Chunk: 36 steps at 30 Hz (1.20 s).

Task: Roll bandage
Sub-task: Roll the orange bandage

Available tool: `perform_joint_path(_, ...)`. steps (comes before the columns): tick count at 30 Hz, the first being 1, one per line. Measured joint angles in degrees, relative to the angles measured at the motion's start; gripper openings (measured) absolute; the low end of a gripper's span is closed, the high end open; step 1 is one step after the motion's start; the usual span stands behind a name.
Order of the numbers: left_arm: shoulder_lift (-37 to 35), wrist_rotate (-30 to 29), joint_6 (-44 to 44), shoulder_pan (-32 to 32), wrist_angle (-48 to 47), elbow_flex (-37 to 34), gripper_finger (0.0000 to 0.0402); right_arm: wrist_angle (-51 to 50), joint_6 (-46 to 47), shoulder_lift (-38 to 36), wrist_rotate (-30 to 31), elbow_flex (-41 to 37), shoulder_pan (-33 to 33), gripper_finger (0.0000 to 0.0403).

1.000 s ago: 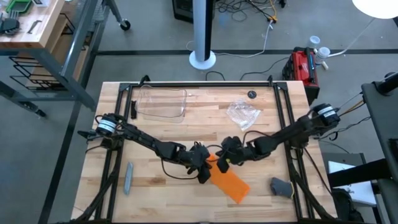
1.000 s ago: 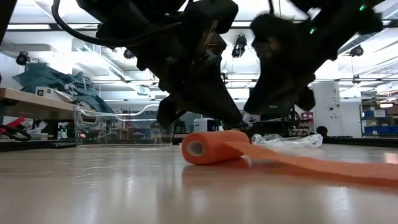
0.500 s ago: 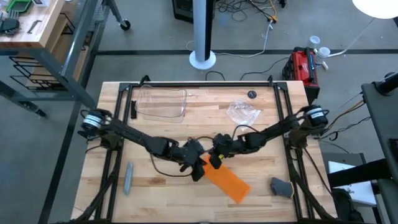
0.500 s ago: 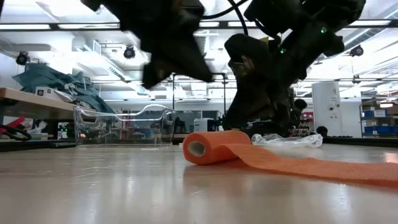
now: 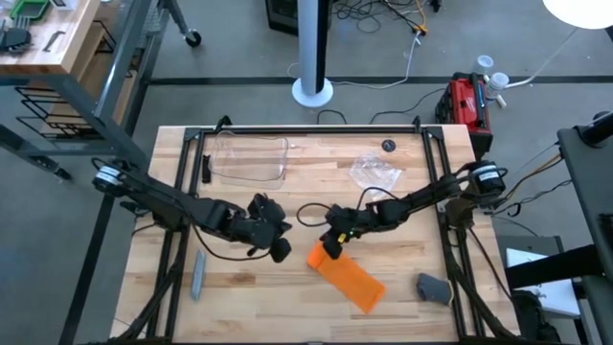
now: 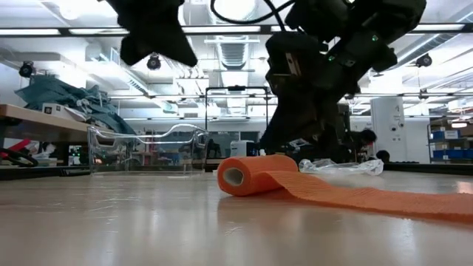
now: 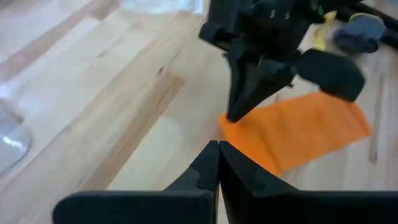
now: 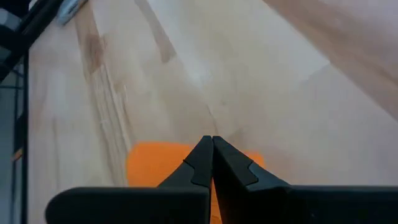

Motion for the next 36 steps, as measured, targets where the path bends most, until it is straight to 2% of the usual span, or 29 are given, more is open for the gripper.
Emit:
perform_joint_path(5,-0.1,0.5,-4.7,-0.6,1.9,-5.5,0.0000,-2.3,-0.2,0.0,-4.0,0.0,-0.3,0.0002)
perform_joint_path(8,0.5,2.9,-8.8,-0.8,8.5,-10.9,0.0000,-3.2,-0.3,0.0,-5.8,0.0,-0.3,0.0002)
perform_joint_path(11,1.5,5.9,-12.9,-0.9,22.7,-17.0,0.0000,-4.4,-0.2,0.0,-6.2,0.0,0.3,0.0002)
perform_joint_path(14,3.9,6.3,-14.0,-1.3,36.0,-22.1,0.0000,-5.5,0.0,0.0,-6.2,0.0,1.1,0.0002)
perform_joint_path(17,8.0,6.5,-14.4,-1.4,46.8,-24.4,0.0000,-6.6,0.3,0.0,-5.8,0.0,2.2,0.0002)
perform_joint_path(19,11.2,8.2,-14.6,-1.3,50.9,-24.1,0.0000,-7.1,0.7,0.0,-5.3,0.0,2.9,0.0002)
perform_joint_path(24,17.8,17.2,-13.4,0.9,47.1,-17.1,0.0000,-7.3,0.8,0.0,-4.0,0.0,3.6,0.0002)
perform_joint_path(27,21.8,19.9,-11.9,1.1,38.2,-11.2,0.0000,-7.8,0.8,0.0,-2.2,0.0,4.2,0.0002)
perform_joint_path(31,26.5,19.9,-11.3,1.1,23.3,-2.0,0.0000,-8.3,0.8,0.0,-1.4,0.0,4.6,0.0002)
perform_joint_path(36,31.6,20.1,-6.2,1.1,16.6,6.6,0.0000,-9.0,0.9,0.0,-1.3,0.0,5.5,0.0002)
